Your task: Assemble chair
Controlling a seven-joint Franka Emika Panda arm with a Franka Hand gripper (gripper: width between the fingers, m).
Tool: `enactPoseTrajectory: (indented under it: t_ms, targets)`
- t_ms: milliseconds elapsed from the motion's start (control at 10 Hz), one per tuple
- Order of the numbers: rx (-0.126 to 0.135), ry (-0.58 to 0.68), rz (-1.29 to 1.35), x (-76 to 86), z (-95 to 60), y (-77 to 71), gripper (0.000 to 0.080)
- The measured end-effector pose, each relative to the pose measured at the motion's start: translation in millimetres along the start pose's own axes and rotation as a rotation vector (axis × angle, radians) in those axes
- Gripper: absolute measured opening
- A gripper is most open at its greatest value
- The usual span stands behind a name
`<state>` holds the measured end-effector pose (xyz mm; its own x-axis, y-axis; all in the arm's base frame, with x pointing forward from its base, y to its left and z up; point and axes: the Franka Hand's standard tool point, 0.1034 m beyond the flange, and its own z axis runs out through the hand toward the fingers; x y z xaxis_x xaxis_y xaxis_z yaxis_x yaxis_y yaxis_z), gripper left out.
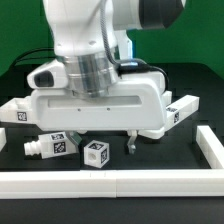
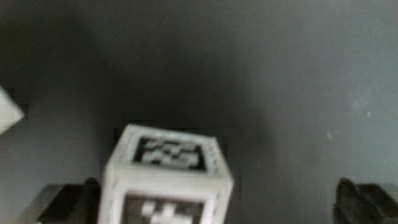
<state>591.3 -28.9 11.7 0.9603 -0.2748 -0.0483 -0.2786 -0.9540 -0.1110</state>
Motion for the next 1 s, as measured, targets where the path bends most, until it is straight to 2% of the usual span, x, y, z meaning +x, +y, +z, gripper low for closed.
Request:
enactPoseTrajectory:
  t_ms: [100, 300, 400, 500, 600, 800, 900, 1000]
  targets:
    - [0.0, 0.001, 0.0, 0.7, -0.6, 0.9, 0.0649]
    - [-0.001, 0.0, 0.0, 0.5, -0.3, 1.1, 0.039]
    - [0.0, 0.001, 0.001, 0.6, -0.5, 1.1, 0.039]
    - [0.002, -0.002, -0.004, 0.6, -3.3, 2.3, 0.0281]
    - [0.015, -0.003, -0.008, -0.6, -21.9, 6.6, 0.0281]
    - [0.027, -0.009, -0.048, -38.0, -55.6, 16.8, 0.0281]
    - [0.037, -0.006, -0.041, -62.0, -78.9, 18.5, 0.0281]
    - [0.036, -0.007, -0.034, -81.8, -86.3, 21.5, 0.0281]
